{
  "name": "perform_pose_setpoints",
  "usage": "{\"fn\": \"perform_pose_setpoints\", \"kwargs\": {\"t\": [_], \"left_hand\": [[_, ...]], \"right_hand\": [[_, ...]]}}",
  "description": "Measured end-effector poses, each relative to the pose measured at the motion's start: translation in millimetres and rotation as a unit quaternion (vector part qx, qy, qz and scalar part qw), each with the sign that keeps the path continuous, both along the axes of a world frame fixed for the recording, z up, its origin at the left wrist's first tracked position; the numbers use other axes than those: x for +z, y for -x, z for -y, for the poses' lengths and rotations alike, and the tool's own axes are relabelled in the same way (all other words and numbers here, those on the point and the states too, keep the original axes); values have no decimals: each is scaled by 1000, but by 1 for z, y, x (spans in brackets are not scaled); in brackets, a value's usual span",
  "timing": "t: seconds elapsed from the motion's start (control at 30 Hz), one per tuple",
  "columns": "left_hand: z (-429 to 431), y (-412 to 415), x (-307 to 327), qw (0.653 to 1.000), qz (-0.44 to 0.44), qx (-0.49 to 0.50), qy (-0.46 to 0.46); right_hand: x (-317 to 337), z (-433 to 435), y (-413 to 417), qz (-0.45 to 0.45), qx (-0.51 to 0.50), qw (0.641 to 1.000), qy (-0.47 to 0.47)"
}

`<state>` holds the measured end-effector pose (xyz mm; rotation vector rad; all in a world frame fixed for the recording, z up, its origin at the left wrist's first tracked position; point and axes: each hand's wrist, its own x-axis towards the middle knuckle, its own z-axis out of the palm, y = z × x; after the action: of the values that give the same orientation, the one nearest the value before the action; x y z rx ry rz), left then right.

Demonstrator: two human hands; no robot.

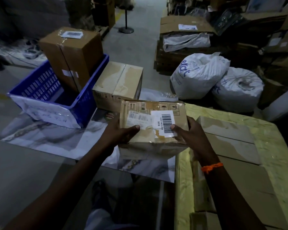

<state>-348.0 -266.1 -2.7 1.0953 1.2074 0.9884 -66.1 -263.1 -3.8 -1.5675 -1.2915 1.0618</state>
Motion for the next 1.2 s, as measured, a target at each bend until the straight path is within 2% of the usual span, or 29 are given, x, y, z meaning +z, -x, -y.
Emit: {"fn": "perform_pose_setpoints", "kwargs": {"t": [0.17,0.33,0.43,0.53,0.6,0.67,0.87,1.03,1.2], "left_hand": [[3,-22,-12,998,-45,24,-42],[13,-29,-40,997,-45,35,-58],[24,-33,-39,995,-43,79,-35],[32,-28,-42,995,-30,90,28],[38,-23,-48,993,-58,88,47],[46,-20,-58,991,-110,73,27],[79,-11,-104,987,-104,78,91],[86,-8,-119,983,-149,69,79],[54,-16,-106,973,-222,29,56]], "right_hand": [[-1,29,-26,2,-47,999,-20],[-22,66,-42,-57,-54,997,-4],[-32,80,-47,-83,-47,995,14],[-37,85,-43,-156,-42,981,103],[-44,87,-36,-135,-24,982,130],[-56,91,-28,-95,-2,989,116],[-96,103,-15,-45,22,994,98],[-114,107,-15,-9,5,995,100],[-117,80,-17,50,-32,995,83]]}}
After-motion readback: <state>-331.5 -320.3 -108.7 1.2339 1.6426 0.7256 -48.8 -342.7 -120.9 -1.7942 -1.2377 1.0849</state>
